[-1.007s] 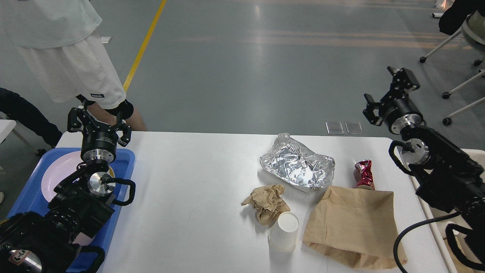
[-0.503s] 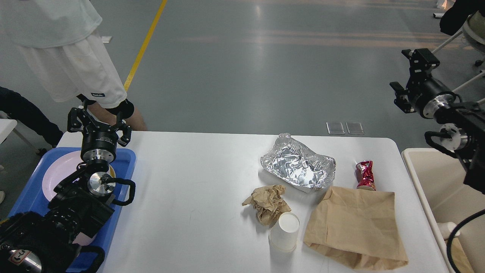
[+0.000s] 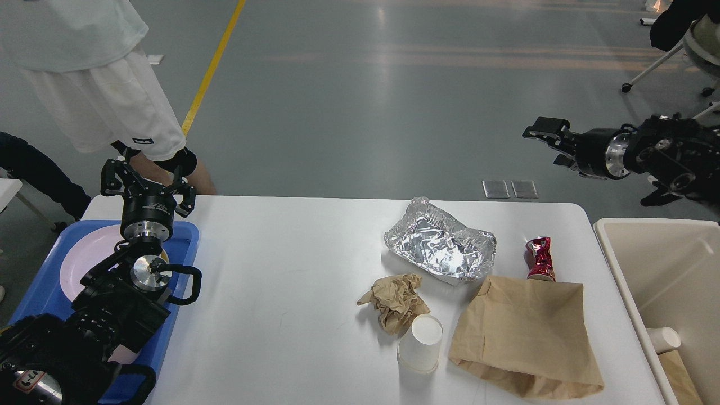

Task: Tidy desktop
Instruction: 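Swing the right gripper up and over toward the foil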

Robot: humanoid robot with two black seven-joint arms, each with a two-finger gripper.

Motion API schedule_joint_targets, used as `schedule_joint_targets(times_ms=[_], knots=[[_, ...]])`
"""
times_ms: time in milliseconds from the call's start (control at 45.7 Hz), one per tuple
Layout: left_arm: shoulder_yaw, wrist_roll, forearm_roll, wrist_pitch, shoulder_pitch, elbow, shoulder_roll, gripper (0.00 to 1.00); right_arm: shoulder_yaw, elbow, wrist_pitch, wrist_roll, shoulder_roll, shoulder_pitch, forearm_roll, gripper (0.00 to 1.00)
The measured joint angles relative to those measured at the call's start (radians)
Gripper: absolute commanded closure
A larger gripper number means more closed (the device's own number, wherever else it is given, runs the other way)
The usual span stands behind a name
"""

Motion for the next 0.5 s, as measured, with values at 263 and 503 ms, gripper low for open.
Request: schedule_joint_targets(times_ms=[263, 503], knots=[[0.0, 0.0, 0.0, 0.0, 0.0, 0.0, 0.0, 0.04, -0.196, 0.001, 0.083, -0.167, 0.101, 0.069, -0.006, 0.0], [0.0, 0.0, 0.0, 0.0, 0.0, 0.0, 0.0, 0.04, -0.325, 0.065, 0.107, -0.18, 0.152, 0.173, 0.003, 0.0]])
